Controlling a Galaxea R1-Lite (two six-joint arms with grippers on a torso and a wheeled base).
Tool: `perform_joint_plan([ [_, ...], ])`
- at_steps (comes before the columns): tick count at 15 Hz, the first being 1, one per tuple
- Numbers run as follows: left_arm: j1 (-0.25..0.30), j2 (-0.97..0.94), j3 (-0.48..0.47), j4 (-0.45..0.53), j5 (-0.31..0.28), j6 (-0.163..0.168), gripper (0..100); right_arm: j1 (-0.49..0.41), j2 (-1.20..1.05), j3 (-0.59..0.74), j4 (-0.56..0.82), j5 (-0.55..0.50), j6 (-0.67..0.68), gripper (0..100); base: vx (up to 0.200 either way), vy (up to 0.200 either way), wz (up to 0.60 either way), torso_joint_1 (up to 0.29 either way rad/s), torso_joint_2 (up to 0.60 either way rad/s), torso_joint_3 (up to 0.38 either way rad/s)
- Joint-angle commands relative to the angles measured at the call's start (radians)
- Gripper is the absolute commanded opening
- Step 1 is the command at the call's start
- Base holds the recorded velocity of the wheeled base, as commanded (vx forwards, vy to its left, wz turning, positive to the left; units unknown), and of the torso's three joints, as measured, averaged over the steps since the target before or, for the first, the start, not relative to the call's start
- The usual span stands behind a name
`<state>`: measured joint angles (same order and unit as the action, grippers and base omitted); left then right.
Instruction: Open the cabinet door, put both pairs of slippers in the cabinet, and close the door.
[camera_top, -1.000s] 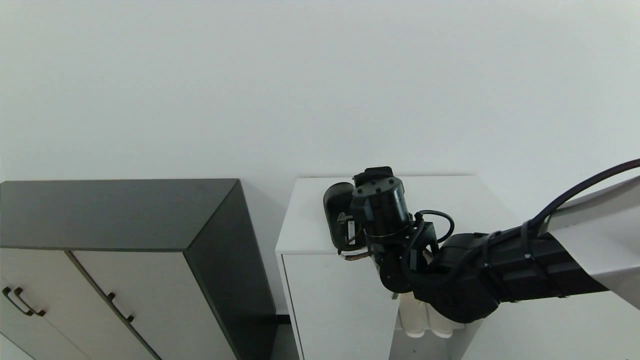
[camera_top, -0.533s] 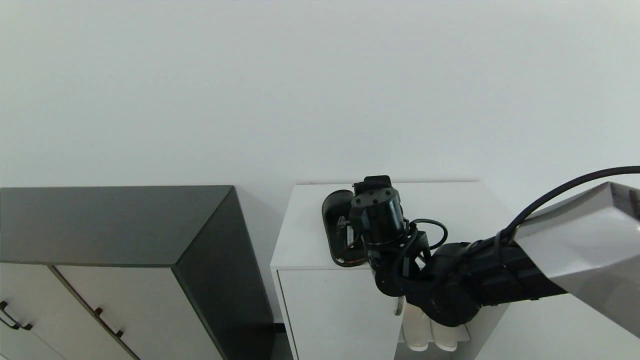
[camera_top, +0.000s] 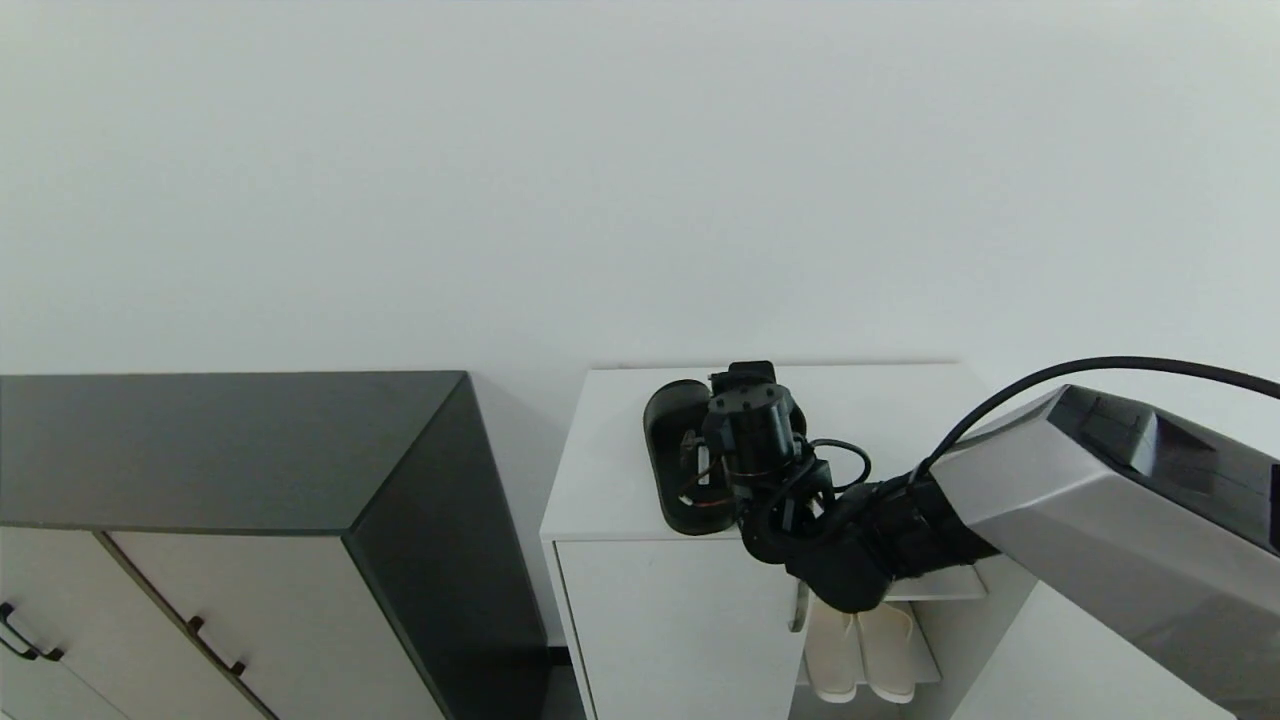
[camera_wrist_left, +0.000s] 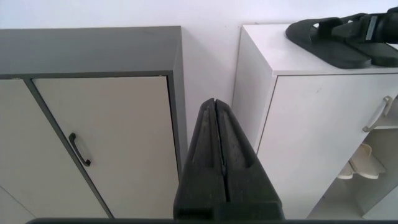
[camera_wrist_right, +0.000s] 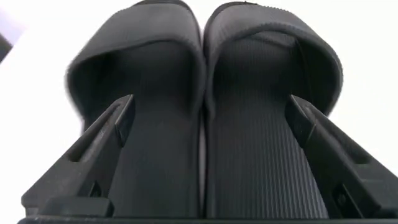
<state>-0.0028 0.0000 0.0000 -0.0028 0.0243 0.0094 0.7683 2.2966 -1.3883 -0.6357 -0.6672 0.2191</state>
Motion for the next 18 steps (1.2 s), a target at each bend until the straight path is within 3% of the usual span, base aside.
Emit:
perform_joint_plan([
  [1, 0.0, 0.0, 0.0, 0.0, 0.0, 0.0, 0, -0.023, 0.067, -0.094, 0.016, 0.014, -0.027, 100, 0.0, 0.0, 0.0, 0.0, 0.0, 0.0],
  [4, 0.0, 0.0, 0.0, 0.0, 0.0, 0.0, 0, -0.044, 0.119, -0.198, 0.062, 0.015, -0.058, 100, 0.0, 0.0, 0.0, 0.0, 0.0, 0.0],
  [11, 0.0, 0.0, 0.0, 0.0, 0.0, -0.002, 0, -0.069, 0.182, -0.302, 0.093, 0.015, -0.06, 100, 0.0, 0.0, 0.0, 0.0, 0.0, 0.0],
  [12, 0.0, 0.0, 0.0, 0.0, 0.0, -0.002, 0, -0.069, 0.184, -0.308, 0.093, 0.015, -0.061, 0, 0.0, 0.0, 0.0, 0.0, 0.0, 0.0],
  [18, 0.0, 0.0, 0.0, 0.0, 0.0, -0.002, 0, -0.066, 0.127, -0.261, 0.088, 0.005, -0.058, 0, 0.0, 0.0, 0.0, 0.0, 0.0, 0.0],
])
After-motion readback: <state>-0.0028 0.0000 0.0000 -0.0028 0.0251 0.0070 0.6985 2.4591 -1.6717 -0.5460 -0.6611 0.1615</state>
